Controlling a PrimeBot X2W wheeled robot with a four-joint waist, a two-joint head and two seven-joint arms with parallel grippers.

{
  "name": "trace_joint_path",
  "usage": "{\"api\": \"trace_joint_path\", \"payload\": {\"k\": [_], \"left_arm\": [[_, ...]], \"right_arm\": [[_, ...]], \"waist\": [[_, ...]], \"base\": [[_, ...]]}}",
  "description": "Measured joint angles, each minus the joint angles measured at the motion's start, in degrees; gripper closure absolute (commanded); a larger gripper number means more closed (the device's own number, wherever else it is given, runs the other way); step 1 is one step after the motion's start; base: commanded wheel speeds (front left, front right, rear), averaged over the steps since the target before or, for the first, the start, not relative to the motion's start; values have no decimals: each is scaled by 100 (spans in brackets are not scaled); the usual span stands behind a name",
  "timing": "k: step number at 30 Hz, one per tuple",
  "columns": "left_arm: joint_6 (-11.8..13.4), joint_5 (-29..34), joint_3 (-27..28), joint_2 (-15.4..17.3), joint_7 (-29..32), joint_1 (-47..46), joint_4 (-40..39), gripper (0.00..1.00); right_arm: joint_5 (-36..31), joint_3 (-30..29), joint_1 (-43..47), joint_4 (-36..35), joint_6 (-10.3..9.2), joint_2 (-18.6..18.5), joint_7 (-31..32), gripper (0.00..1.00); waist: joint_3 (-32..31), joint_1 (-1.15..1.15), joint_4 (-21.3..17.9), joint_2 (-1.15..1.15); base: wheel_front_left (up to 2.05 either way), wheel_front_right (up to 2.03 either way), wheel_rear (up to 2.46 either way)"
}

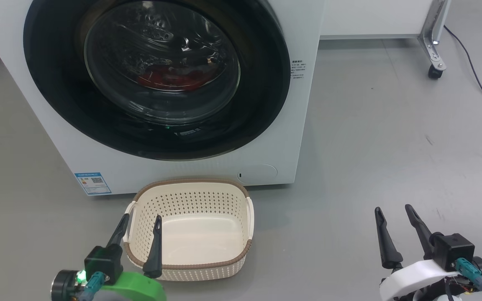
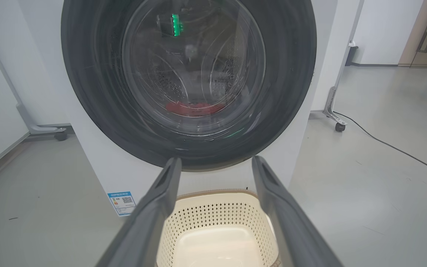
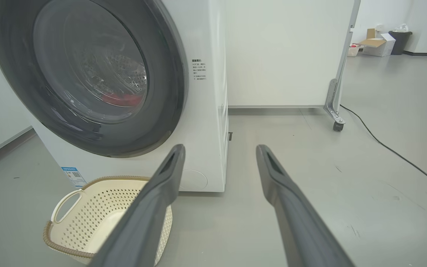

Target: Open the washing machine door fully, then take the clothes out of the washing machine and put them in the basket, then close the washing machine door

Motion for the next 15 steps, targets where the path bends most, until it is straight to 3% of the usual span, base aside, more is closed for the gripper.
{"api": "trace_joint_path", "payload": {"k": [15], "left_arm": [[16, 7, 23, -48, 0, 0, 111, 0]], "right_arm": [[-42, -121, 79, -2, 11, 100, -1, 0]], "waist": [[22, 0, -21, 0]], "base": [[0, 0, 0]]}}
